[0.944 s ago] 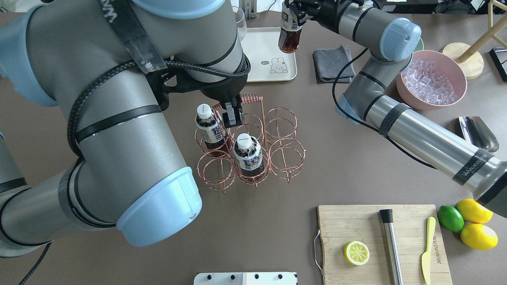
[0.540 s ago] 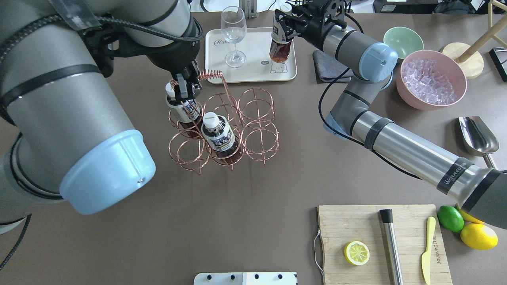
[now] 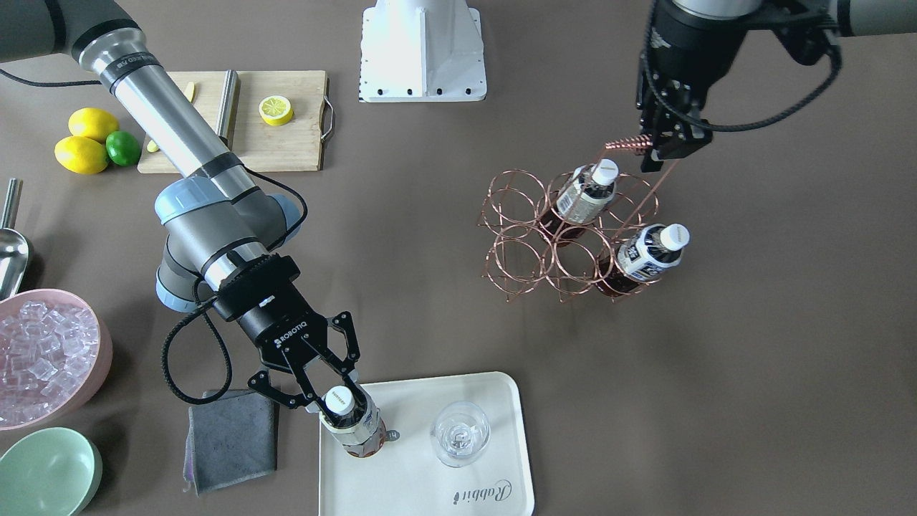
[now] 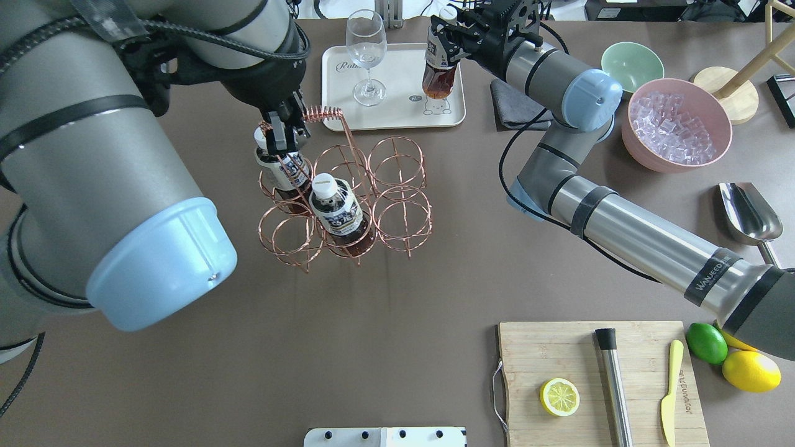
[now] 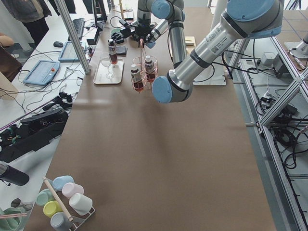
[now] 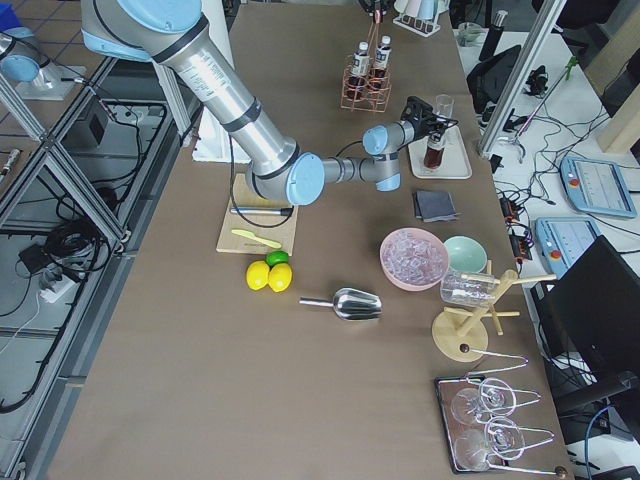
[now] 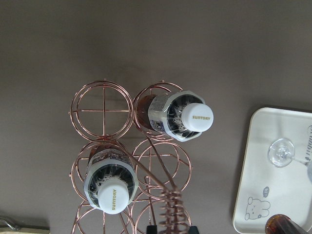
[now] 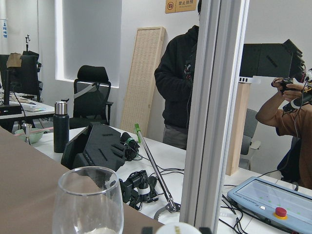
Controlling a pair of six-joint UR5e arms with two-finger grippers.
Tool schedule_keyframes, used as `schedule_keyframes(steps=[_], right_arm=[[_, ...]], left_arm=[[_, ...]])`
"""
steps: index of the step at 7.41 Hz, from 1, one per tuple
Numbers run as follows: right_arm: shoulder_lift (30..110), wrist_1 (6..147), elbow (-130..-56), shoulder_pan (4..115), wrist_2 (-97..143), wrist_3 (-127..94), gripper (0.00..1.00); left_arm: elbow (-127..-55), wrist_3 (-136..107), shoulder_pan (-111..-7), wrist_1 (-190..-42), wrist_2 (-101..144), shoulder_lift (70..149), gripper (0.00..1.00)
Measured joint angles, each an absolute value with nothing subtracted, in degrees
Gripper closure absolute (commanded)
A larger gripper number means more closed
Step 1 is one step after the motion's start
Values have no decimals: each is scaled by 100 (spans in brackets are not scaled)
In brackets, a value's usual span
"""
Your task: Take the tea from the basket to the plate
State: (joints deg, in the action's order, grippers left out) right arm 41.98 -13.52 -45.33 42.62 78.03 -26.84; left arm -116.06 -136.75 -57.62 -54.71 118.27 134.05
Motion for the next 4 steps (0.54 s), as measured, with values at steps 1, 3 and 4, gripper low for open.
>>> schedule_keyframes(steps=[1,3,4], right_arm=[[4200,-1399,-4498,4224,7766,-2658,100],[4206,-1471,-4480,4157,7741,-2646,100],[4213,-1491,-4482,4142,7736,-2628,70]], left_arm=[[-11345,-13044,-6298,-5617,12091,13153,100],[-10175,-11739,-7333,-6139,12467,12998,100],[-9389,-11256,-7755,-6687,12578,12956,100]])
